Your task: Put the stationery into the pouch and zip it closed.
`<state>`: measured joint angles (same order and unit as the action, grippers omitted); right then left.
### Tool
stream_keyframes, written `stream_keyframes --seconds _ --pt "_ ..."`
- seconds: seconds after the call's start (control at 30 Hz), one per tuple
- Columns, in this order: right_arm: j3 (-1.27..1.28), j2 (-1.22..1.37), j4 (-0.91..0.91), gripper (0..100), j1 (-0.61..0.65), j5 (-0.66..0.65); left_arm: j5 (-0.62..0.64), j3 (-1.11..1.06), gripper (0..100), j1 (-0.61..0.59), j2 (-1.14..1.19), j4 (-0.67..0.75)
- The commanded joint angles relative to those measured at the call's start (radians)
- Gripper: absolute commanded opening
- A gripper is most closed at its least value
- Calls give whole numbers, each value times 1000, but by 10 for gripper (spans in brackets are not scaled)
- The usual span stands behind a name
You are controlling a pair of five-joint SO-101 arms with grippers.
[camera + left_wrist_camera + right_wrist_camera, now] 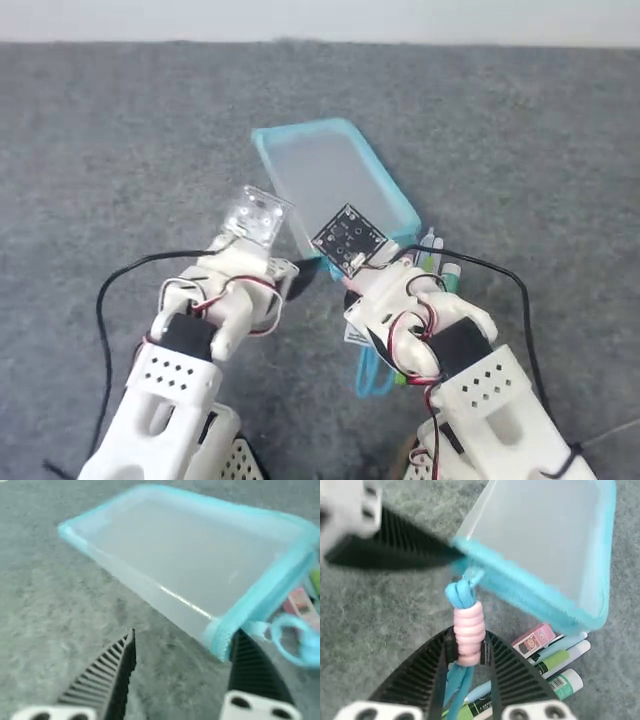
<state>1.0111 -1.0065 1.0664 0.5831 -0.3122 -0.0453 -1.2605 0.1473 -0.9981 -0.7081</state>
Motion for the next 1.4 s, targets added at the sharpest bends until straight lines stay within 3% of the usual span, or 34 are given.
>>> stream_keyframes --seconds 0.0,0.23,0.37,0.7,1.0,1.17,1.37 --pt "-32 -45 50 6 -12 -40 28 16 280 -57 -23 41" --pt "-32 -50 116 6 -16 -61 31 8 280 -75 -23 61" --pt "-32 -50 127 6 -25 -63 31 8 280 -147 -23 75" --pt "-12 -50 128 6 -214 -104 64 5 280 -201 -23 78" --pt "-170 -38 165 6 -124 -46 -48 -36 280 -52 -31 43" --pt "-302 -36 237 6 -119 -43 -57 5 353 -40 -31 -37" --pt "-278 -38 232 6 -117 -38 -55 31 357 -41 -32 -61"
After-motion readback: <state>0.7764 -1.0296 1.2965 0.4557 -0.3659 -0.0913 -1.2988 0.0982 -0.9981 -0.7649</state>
